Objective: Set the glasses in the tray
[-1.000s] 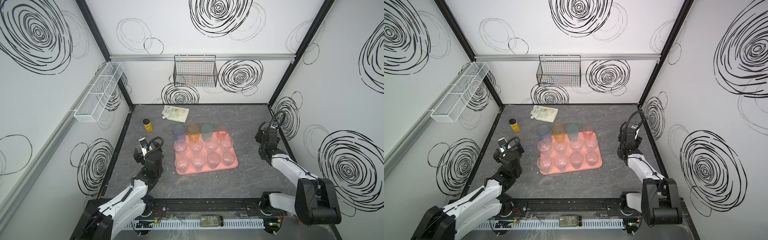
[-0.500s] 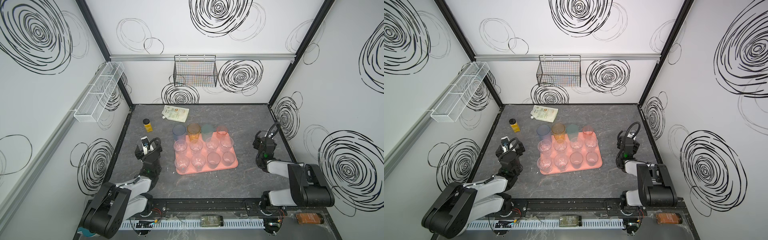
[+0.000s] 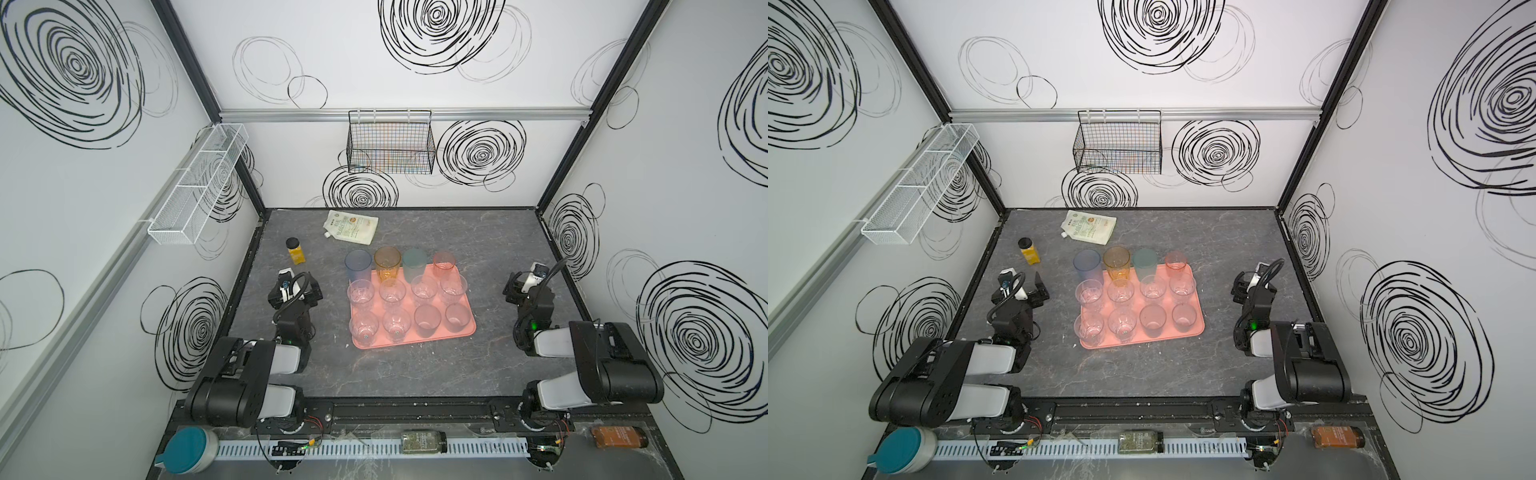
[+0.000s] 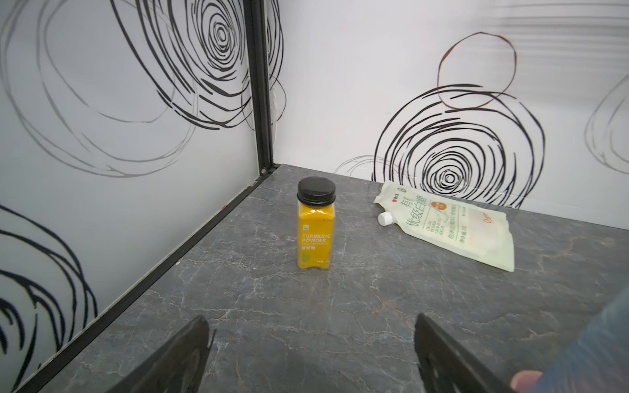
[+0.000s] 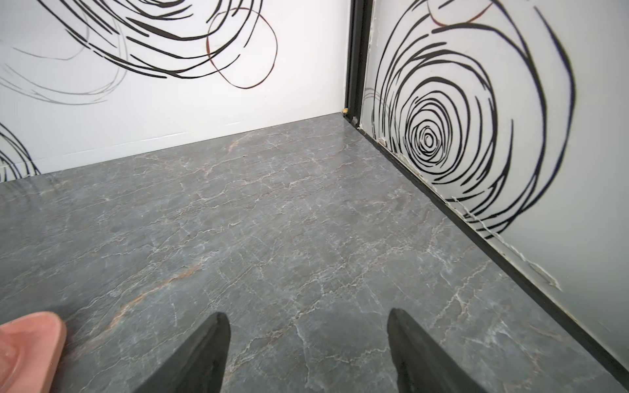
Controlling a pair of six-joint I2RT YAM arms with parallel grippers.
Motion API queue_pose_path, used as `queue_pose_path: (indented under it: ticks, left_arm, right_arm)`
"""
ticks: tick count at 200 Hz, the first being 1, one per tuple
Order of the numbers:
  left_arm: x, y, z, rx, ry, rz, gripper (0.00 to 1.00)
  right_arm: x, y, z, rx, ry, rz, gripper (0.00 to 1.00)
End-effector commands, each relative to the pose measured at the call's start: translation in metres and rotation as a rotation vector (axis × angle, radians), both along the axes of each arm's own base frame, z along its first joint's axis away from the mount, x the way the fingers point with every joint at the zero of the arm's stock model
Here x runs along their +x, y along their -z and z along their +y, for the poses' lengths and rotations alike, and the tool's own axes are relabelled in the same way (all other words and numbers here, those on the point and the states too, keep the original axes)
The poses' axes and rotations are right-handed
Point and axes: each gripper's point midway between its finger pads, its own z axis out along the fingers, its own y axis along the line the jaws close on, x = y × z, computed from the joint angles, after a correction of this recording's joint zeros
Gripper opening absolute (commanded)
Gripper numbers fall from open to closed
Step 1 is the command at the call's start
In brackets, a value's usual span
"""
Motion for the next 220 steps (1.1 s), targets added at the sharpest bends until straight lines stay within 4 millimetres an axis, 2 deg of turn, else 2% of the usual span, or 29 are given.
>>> queue_pose_path:
  ticks: [1, 5, 9, 13, 69, 87, 93, 106, 119, 134, 160, 181, 220]
  left_arm:
    - [0.005, -0.029, -0.005, -0.016, 0.046, -0.123, 0.96]
    - [0.005, -0.028, -0.005, -0.017, 0.047, -0.118, 0.96]
    - [0.006, -0.028, -0.005, -0.016, 0.047, -0.118, 0.96]
    - [0.007, -0.028, -0.005, -0.016, 0.048, -0.116, 0.96]
    - [0.016, -0.024, -0.009, -0.005, 0.06, -0.083, 0.96]
    - [0.023, -0.019, -0.02, 0.016, 0.12, -0.055, 0.96]
    - [0.026, -0.011, -0.025, 0.022, 0.148, -0.027, 0.96]
    - [0.015, -0.022, -0.025, 0.034, 0.131, -0.123, 0.96]
    - [0.02, -0.012, -0.022, 0.018, 0.123, -0.051, 0.96]
    - [0.016, -0.02, -0.023, 0.03, 0.127, -0.109, 0.96]
    - [0.012, -0.021, -0.026, 0.03, 0.141, -0.116, 0.96]
    - [0.02, -0.017, -0.031, 0.054, 0.139, -0.079, 0.96]
    - [0.015, -0.02, -0.037, 0.086, 0.134, -0.091, 0.96]
  right_arm:
    - [0.005, -0.018, 0.005, -0.022, -0.039, -0.079, 0.81]
    - [0.005, -0.018, 0.005, -0.022, -0.039, -0.079, 0.83]
    - [0.005, -0.018, 0.006, -0.022, -0.04, -0.079, 0.98]
    - [0.006, -0.018, 0.006, -0.022, -0.039, -0.078, 1.0]
    - [0.006, -0.018, 0.006, -0.023, -0.035, -0.075, 1.0]
    - [0.006, -0.018, 0.006, -0.023, -0.034, -0.077, 1.0]
    - [0.006, -0.018, 0.006, -0.023, -0.035, -0.076, 1.0]
    - [0.006, -0.018, 0.006, -0.023, -0.035, -0.076, 1.0]
    - [0.006, -0.017, 0.005, -0.023, -0.035, -0.075, 1.0]
    - [0.006, -0.018, 0.006, -0.023, -0.035, -0.077, 1.0]
    - [0.005, -0.018, 0.005, -0.024, -0.035, -0.076, 1.0]
    - [0.006, -0.018, 0.006, -0.023, -0.036, -0.077, 1.0]
    - [0.005, -0.018, 0.006, -0.024, -0.036, -0.078, 1.0]
